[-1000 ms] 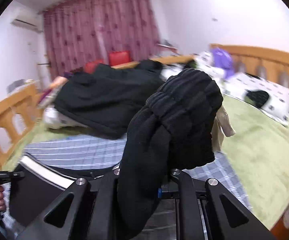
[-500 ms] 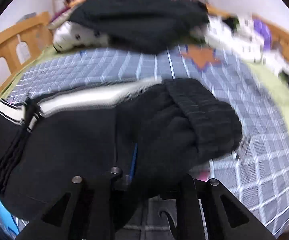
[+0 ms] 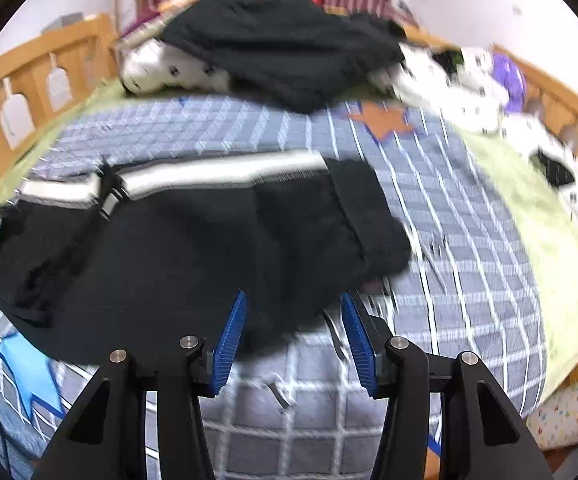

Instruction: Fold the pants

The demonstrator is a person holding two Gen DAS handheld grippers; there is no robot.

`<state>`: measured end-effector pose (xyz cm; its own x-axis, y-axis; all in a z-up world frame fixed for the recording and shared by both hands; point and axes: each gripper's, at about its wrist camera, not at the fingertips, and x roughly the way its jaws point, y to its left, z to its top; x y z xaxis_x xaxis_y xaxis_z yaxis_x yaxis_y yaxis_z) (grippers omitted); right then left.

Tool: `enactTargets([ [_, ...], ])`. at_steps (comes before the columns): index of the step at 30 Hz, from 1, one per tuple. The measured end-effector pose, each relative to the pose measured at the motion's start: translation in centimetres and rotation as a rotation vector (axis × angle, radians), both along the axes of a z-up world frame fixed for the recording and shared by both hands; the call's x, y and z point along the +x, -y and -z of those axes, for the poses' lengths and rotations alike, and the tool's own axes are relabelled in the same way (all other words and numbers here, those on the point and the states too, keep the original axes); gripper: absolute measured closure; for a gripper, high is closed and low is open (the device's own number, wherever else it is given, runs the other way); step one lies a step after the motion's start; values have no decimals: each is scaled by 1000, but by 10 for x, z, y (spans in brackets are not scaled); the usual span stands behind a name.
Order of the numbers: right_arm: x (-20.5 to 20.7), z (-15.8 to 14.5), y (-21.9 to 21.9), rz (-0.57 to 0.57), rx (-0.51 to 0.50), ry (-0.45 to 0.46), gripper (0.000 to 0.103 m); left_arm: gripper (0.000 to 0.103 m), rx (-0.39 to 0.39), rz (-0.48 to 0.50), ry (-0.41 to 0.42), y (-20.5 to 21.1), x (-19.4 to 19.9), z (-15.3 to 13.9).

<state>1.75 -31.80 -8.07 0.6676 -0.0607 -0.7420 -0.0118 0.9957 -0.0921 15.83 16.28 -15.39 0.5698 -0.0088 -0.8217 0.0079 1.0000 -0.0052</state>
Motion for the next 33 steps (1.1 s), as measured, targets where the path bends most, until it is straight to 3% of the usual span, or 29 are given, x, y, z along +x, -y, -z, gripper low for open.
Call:
enactTargets([
  [3,15,-6,-15,-47,-15,63,54,40,-130,21,3,-10,-26,-16],
  [6,41,15,-11,-14,-4,32,54,40,-111,34,43,-12,-60,-24],
  [9,66,64,5,55,9,-100,53,40,-101,66,66,-13,-91,-24],
  [11,65,77,6,49,-10,-88,53,40,-108,79,50,-12,-107,-17],
  [13,64,70,-4,62,-37,-100,54,40,-113,84,38,-9,-122,-10],
  [16,56,51,-14,47,45,-87,54,40,-102,59,94,-8,-146,-14],
  [20,39,20,-41,-13,111,-4,54,38,-231,-44,131,-32,-174,-19],
  [24,30,0,-85,-135,181,29,54,36,-357,-144,86,-60,-177,-5],
  [26,28,-2,-105,-175,192,36,53,36,-475,-181,66,-76,-176,5],
  [28,29,1,-123,-205,184,38,53,36,-535,-186,76,-84,-177,10],
  [33,35,23,-131,-208,91,-10,51,38,-571,-175,98,-77,-165,14],
])
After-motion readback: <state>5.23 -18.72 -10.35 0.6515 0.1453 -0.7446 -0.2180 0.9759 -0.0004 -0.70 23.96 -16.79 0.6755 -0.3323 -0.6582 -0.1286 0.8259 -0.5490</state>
